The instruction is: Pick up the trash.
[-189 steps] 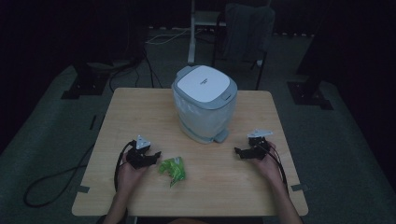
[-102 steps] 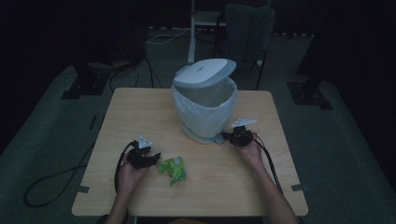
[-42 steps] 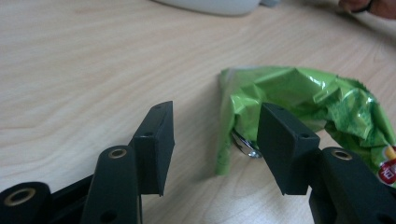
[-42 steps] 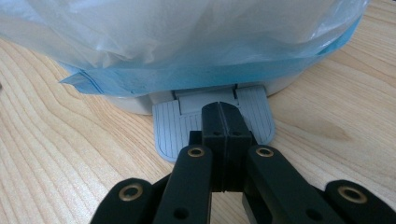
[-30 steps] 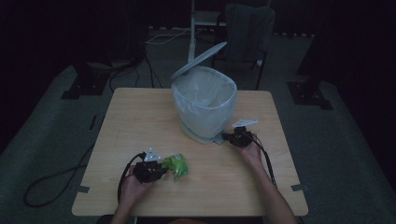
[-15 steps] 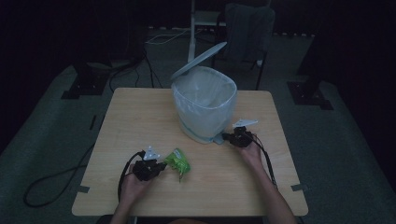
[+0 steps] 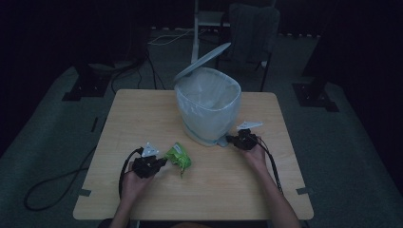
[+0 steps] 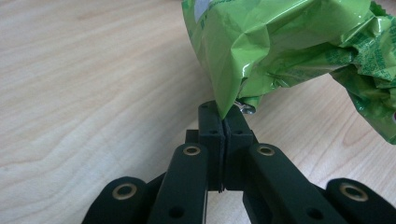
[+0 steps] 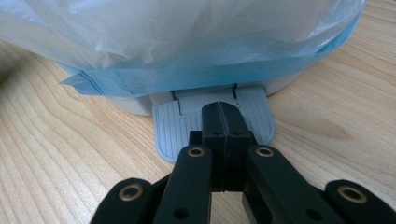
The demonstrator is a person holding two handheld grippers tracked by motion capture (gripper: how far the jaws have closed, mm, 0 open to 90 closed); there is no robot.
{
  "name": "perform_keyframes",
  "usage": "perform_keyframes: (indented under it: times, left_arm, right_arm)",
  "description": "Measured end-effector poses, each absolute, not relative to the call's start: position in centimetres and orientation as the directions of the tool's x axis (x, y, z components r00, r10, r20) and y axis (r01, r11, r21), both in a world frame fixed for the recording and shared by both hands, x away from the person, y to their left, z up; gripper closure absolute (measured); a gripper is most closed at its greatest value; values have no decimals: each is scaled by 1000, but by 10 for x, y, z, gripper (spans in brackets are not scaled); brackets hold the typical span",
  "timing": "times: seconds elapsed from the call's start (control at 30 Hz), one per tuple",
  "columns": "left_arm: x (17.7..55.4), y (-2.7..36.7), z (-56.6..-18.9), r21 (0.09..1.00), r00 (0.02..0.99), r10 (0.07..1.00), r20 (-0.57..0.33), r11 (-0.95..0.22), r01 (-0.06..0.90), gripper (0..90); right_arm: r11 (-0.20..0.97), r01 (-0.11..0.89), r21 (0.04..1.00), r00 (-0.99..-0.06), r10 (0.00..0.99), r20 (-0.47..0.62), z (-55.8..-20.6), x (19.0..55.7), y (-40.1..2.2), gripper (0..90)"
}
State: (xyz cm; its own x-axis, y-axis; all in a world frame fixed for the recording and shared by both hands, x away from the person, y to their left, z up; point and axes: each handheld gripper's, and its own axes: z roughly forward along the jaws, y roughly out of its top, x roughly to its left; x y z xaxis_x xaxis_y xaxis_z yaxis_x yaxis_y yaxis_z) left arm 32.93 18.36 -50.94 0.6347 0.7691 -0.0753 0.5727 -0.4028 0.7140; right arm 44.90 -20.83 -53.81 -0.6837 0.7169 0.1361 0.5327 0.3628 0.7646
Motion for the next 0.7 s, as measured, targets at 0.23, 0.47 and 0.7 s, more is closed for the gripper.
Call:
perform_keyframes:
  times: [0.23, 0.47, 0.7]
  left_arm:
    - [333, 189, -501, 734, 617, 784, -71, -378, 564, 892]
    - [337, 193, -491, 754, 606, 793, -64, -360, 550, 892]
    - [339, 197, -481, 768, 601, 798, -51, -353, 534, 892]
  right_arm:
    - [363, 532, 765, -685, 716, 137, -538, 449, -209, 900]
    - [358, 536, 765, -683, 716, 143, -538, 449, -209, 900]
    - [358, 535, 765, -683, 716, 143, -538, 449, -209, 900]
